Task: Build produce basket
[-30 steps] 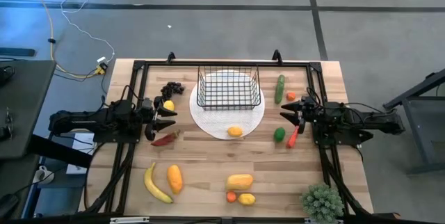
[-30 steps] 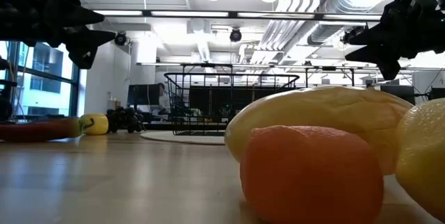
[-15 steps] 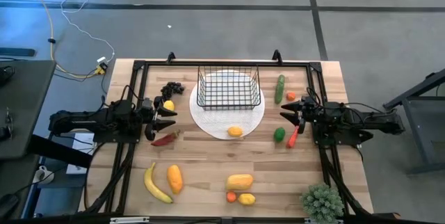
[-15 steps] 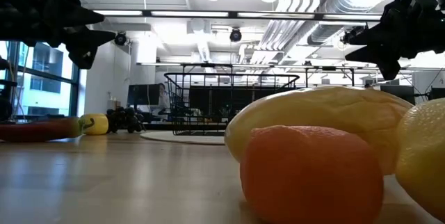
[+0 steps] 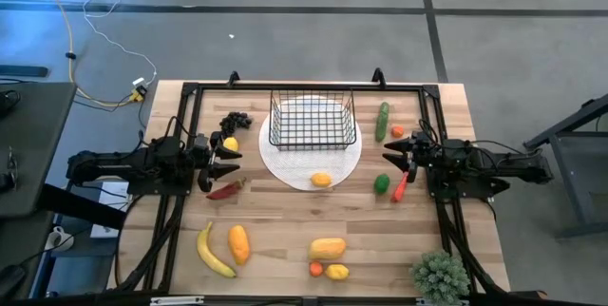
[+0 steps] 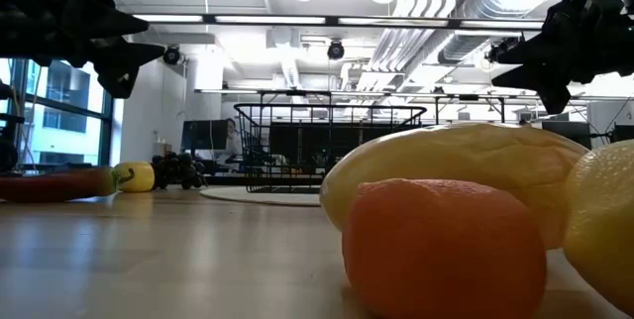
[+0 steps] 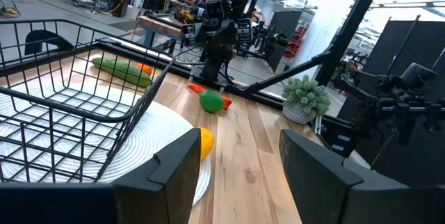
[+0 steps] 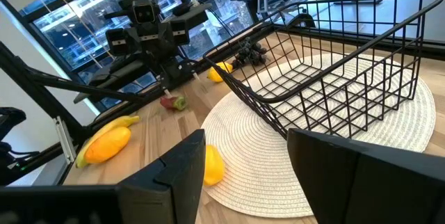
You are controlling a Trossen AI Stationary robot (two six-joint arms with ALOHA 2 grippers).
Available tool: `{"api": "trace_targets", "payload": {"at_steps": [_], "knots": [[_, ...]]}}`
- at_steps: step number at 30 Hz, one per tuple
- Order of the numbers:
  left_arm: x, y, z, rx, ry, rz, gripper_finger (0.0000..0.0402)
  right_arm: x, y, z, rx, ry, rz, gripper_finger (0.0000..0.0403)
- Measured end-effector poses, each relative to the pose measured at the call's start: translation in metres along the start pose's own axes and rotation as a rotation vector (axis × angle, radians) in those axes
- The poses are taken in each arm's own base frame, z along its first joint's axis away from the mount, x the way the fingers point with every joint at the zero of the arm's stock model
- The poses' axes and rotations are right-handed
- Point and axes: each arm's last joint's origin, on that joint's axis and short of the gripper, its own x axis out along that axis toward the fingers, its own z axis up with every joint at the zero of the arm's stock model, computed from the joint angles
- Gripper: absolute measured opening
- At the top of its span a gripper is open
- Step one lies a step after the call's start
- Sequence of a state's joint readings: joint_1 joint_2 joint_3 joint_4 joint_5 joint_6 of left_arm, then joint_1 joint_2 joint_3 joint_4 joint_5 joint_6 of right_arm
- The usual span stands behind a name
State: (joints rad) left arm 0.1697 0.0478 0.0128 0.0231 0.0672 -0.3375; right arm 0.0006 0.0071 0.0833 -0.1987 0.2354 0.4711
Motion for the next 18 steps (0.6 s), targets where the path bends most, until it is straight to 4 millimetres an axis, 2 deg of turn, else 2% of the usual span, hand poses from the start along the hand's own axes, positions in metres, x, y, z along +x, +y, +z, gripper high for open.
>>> {"api": "trace_targets", "payload": {"at_steps": [7,18], "knots": [[0.0000,0.0001,0.0000,0.000,-0.001,0.002,0.0184,0.0000,0.0000,-0.0001,0.000,0.000,0.000,0.0186],[-0.0002,0.0045,0.0010,0.008,-0.046,0.152,0.0184,0.0000,0.0000,0.0000,0.000,0.000,0.000,0.0186]]}}
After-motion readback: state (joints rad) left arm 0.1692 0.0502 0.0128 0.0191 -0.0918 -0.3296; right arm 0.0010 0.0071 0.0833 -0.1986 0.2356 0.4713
